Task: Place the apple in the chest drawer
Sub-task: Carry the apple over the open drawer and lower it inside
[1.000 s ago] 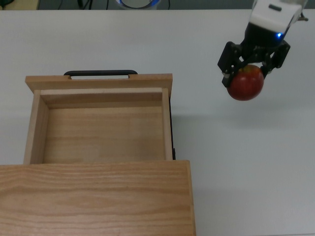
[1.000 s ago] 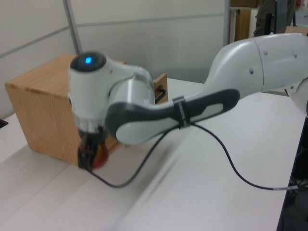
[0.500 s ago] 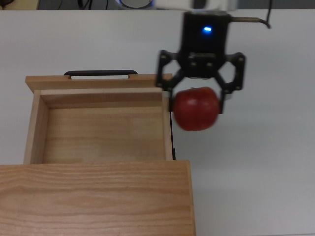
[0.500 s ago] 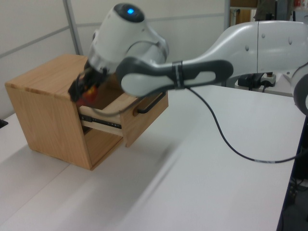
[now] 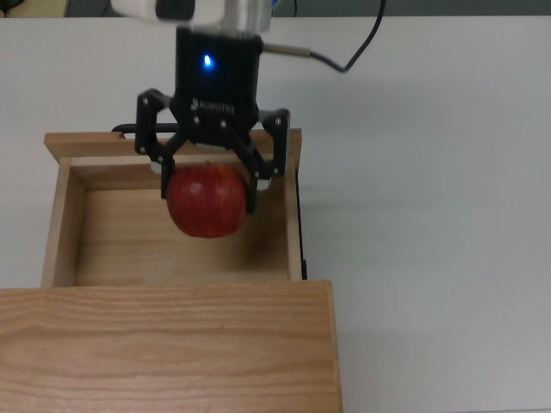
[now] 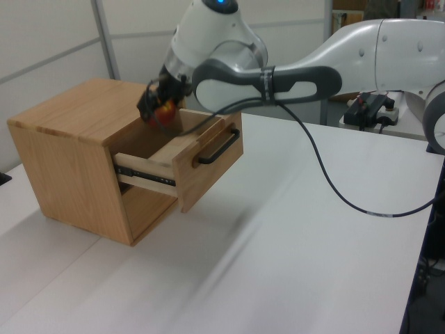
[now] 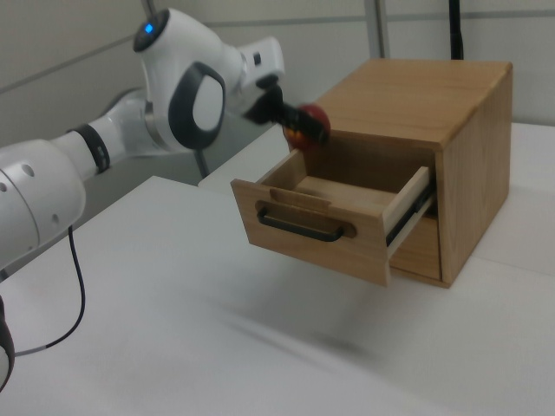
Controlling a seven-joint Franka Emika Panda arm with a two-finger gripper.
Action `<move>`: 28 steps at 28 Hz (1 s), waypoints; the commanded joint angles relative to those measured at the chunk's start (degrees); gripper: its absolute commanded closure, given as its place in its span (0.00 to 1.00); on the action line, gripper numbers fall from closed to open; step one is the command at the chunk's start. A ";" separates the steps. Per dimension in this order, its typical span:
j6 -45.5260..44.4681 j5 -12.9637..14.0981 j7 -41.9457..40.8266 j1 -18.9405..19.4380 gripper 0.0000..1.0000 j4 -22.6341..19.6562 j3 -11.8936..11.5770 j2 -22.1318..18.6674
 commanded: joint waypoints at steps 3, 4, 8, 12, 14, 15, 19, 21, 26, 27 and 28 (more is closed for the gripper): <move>-5.53 -0.19 -2.66 -0.06 1.00 -3.49 0.28 -1.14; -5.62 -0.19 -2.66 -0.06 1.00 -3.49 0.19 -1.14; -5.80 -0.37 -2.75 -0.06 1.00 -3.49 0.10 -0.70; -5.71 -1.07 -3.45 0.03 1.00 -3.41 0.01 1.14; -5.54 -2.38 -3.54 0.03 1.00 -3.41 0.01 2.28; -5.54 -2.74 -3.54 0.03 1.00 -3.41 0.01 2.55; -5.27 -3.18 -3.54 0.03 1.00 -3.23 0.01 3.61; -5.27 -3.09 -3.63 0.03 1.00 -3.23 0.01 3.70; -5.19 -3.18 -3.72 0.03 0.66 -3.14 -0.07 3.70; -5.19 -3.18 -3.72 0.03 0.57 -3.14 -0.07 3.70; -5.19 -3.10 -3.63 0.03 0.42 -3.14 -0.07 3.70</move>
